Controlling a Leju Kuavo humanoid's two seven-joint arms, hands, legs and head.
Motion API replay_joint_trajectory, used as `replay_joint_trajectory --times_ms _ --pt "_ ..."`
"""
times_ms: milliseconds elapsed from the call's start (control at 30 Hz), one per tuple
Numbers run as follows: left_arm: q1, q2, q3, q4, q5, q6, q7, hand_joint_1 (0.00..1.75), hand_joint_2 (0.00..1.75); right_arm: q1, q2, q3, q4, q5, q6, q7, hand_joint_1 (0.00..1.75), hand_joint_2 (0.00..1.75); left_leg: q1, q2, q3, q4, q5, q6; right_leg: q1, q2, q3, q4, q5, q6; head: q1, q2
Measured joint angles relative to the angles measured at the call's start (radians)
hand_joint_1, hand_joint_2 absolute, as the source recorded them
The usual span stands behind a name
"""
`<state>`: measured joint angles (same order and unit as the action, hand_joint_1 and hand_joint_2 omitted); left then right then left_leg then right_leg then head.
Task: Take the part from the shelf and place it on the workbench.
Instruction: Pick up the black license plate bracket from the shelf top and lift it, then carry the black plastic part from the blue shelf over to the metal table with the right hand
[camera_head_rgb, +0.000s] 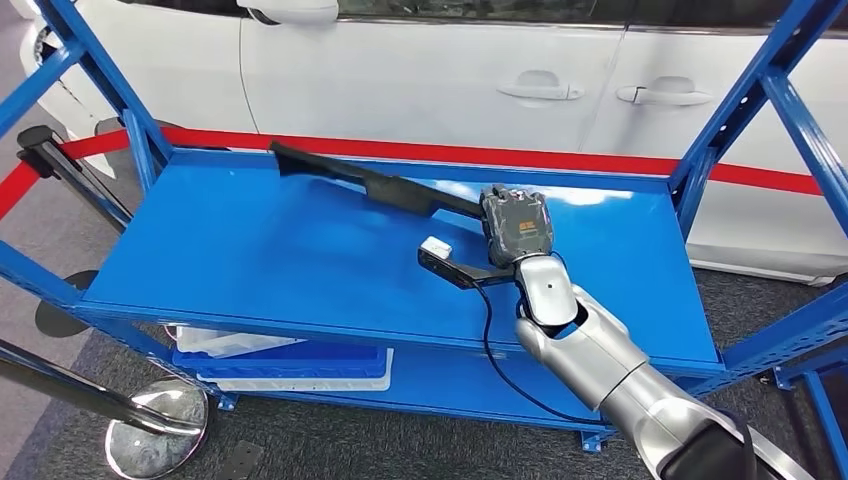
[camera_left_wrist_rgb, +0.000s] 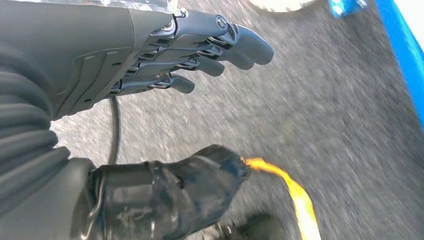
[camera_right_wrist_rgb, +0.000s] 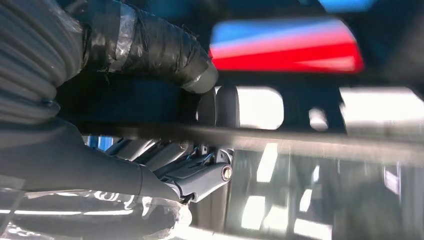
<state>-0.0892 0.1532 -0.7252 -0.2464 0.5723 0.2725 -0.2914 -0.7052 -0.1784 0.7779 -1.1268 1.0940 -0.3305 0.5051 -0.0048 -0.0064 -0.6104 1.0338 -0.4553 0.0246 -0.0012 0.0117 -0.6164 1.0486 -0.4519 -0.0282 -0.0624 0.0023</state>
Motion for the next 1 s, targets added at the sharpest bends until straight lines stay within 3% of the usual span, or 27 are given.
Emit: replay_joint_trajectory --times_ms 67,133,200,267,300,333,367,400,467,533,633,700,767,833,867,967,1000 --pt "0.001 -0.001 0.000 0.000 -0.007 0.035 0.028 0.00 1.75 0.001 0.000 -0.019 -0.048 0.025 -0.039 0.001 1.75 1.75 -0.003 -0.001 0.005 -0.014 0.000 0.002 -0.002 0.000 -0.001 -0.004 0.002 0.008 0.000 0.000" --pt "0.002 -0.004 0.000 0.000 -0.008 0.046 0.059 0.00 1.75 0.001 -0.001 -0.040 -0.096 0.046 -0.045 0.001 1.75 1.75 0.000 0.000 0.011 -0.029 0.008 0.007 -0.003 -0.001 -0.008 0.010 -0.014 0.014 0.001 0.000" --pt "0.002 -0.009 0.000 0.000 -0.003 0.047 0.089 0.00 1.75 0.000 -0.002 -0.060 -0.143 0.065 -0.046 -0.001 1.75 1.75 0.003 0.001 0.016 -0.039 0.014 0.012 -0.002 -0.002 -0.043 0.089 -0.066 0.017 0.002 0.000" --pt "0.001 -0.016 0.000 0.000 0.002 0.050 0.111 0.00 1.75 0.000 -0.002 -0.076 -0.187 0.080 -0.044 -0.003 1.75 1.75 0.003 0.003 0.016 -0.037 0.014 0.014 -0.001 -0.002 -0.100 0.218 -0.121 0.020 0.002 0.000" --pt "0.000 -0.019 0.000 0.000 0.005 0.050 0.120 0.00 1.75 0.000 -0.002 -0.082 -0.207 0.086 -0.043 -0.003 1.75 1.75 0.004 0.003 0.016 -0.035 0.013 0.014 -0.003 -0.002 -0.118 0.258 -0.127 0.023 0.002 0.000" --pt "0.001 -0.023 0.000 0.000 0.007 0.049 0.126 0.00 1.75 -0.001 -0.002 -0.088 -0.226 0.090 -0.041 -0.003 1.75 1.75 0.006 0.002 0.016 -0.031 0.012 0.014 -0.005 -0.002 -0.122 0.265 -0.116 0.027 0.002 0.000" --pt "0.001 -0.026 0.000 0.000 0.010 0.046 0.132 0.00 1.75 -0.002 -0.002 -0.093 -0.244 0.094 -0.040 -0.003 1.75 1.75 0.009 0.001 0.016 -0.027 0.009 0.012 -0.008 -0.003 -0.105 0.228 -0.086 0.031 0.002 0.000" --pt "0.001 -0.029 0.000 0.000 0.012 0.042 0.136 0.00 1.75 -0.004 -0.001 -0.098 -0.260 0.097 -0.039 -0.003 1.75 1.75 0.011 -0.001 0.016 -0.020 0.006 0.009 -0.012 -0.004 -0.075 0.165 -0.049 0.035 0.002 0.000" --pt "0.000 -0.032 0.000 0.000 0.014 0.035 0.139 0.00 1.75 -0.012 0.001 -0.104 -0.289 0.102 -0.037 -0.006 1.75 1.75 0.013 -0.004 0.007 -0.002 -0.002 0.000 -0.015 -0.003 -0.024 0.055 -0.007 0.037 0.004 0.000" --pt "0.000 -0.035 0.000 0.000 0.014 0.034 0.141 0.00 1.75 -0.018 0.005 -0.107 -0.314 0.109 -0.032 -0.010 1.75 1.75 0.011 -0.006 -0.007 0.009 -0.002 -0.010 -0.011 0.000 -0.017 0.027 -0.005 0.031 0.003 0.000" --pt "0.002 -0.040 -0.001 0.000 0.017 0.031 0.142 0.00 1.75 -0.023 0.009 -0.108 -0.344 0.116 -0.027 -0.013 1.75 1.75 0.013 -0.004 -0.018 0.018 -0.008 -0.024 -0.010 0.000 -0.027 0.025 0.006 0.012 0.000 0.000" --pt "0.002 -0.042 -0.001 0.000 0.020 0.031 0.142 0.00 1.75 -0.028 0.012 -0.108 -0.359 0.119 -0.024 -0.014 1.75 1.75 0.016 -0.001 -0.039 0.076 -0.059 -0.032 -0.011 -0.003 -0.033 0.021 0.016 -0.003 -0.002 0.000" --pt "0.001 -0.043 -0.001 0.000 0.022 0.031 0.141 0.00 1.75 -0.033 0.015 -0.108 -0.373 0.122 -0.022 -0.014 1.75 1.75 0.017 0.001 -0.081 0.201 -0.135 -0.037 -0.007 -0.004 -0.043 0.021 0.025 -0.012 -0.004 0.000" --pt "0.000 -0.045 -0.001 0.000 0.023 0.031 0.141 0.00 1.75 -0.036 0.016 -0.108 -0.384 0.124 -0.023 -0.014 1.75 1.75 0.016 0.001 -0.097 0.282 -0.173 -0.035 0.001 -0.006 -0.057 0.021 0.038 -0.017 -0.004 0.000" --pt "0.000 -0.046 -0.001 0.000 0.023 0.031 0.140 0.00 1.75 -0.036 0.016 -0.108 -0.388 0.125 -0.023 -0.014 1.75 1.75 0.015 0.001 -0.080 0.270 -0.166 -0.029 0.005 -0.006 -0.065 0.021 0.045 -0.018 -0.004 0.000" --pt "-0.004 -0.047 -0.001 0.000 0.020 0.032 0.134 0.00 1.75 -0.040 0.017 -0.109 -0.403 0.134 -0.025 -0.017 1.75 1.75 0.002 0.002 0.047 0.071 -0.109 -0.001 0.013 -0.005 -0.087 0.018 0.070 -0.018 -0.002 0.000" --pt "-0.007 -0.048 -0.001 0.000 0.020 0.032 0.132 0.00 1.75 -0.042 0.017 -0.109 -0.409 0.139 -0.025 -0.018 1.75 1.75 -0.003 0.002 0.075 0.018 -0.095 0.006 0.012 -0.005 -0.091 0.016 0.078 -0.014 -0.003 0.000"
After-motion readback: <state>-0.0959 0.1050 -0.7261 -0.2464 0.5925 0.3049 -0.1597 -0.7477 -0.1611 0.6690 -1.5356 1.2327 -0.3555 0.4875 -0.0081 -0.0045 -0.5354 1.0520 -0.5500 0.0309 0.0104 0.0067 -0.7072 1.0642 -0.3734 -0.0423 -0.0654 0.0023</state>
